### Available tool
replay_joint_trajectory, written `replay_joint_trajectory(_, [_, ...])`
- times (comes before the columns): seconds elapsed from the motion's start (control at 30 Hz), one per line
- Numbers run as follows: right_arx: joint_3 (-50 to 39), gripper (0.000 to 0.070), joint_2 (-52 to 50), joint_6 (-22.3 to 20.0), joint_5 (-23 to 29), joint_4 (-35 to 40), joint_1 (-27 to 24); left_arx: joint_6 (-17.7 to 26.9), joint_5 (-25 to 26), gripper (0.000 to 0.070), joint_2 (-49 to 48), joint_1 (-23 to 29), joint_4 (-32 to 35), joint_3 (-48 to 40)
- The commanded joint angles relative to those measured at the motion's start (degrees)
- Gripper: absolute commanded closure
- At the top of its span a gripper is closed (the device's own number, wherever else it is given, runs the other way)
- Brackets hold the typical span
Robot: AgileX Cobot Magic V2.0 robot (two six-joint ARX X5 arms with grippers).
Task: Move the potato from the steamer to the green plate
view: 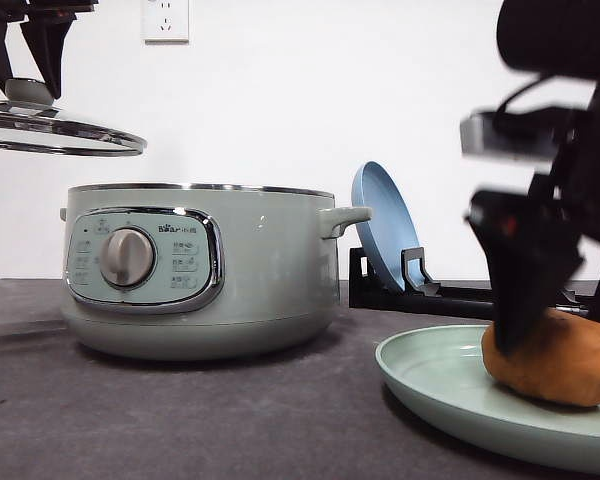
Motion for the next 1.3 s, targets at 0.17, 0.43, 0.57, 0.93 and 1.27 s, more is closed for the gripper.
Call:
replay_joint_trajectory(0.17, [11.18,0.0029,-10.09,0.24,1.39,-11.49,0.31,-0.34,0.0,0.07,-0.52,0.11,1.51,2.4])
replay_joint_trajectory(0.43, [25.93,0.0027,-22.41,0.2,3.4,-25.55,0.31,-0.52,0.0,0.07,-0.52,0.11,1.42,2.4])
replay_joint_trajectory(0.57, [30.51,0.0027,-27.45,0.84,5.94,-27.21,0.31,-0.58,0.02,0.07,-0.52,0.02,1.33,2.4])
replay_joint_trajectory(0.93, [32.45,0.0027,-38.35,3.63,10.39,-30.83,0.31,-0.78,0.02,0.07,-0.52,-1.68,0.84,2.4])
replay_joint_trajectory(1.27, [32.43,0.0027,-38.88,3.61,10.39,-31.63,0.31,-1.0,0.02,0.07,-0.52,-5.64,0.19,2.38])
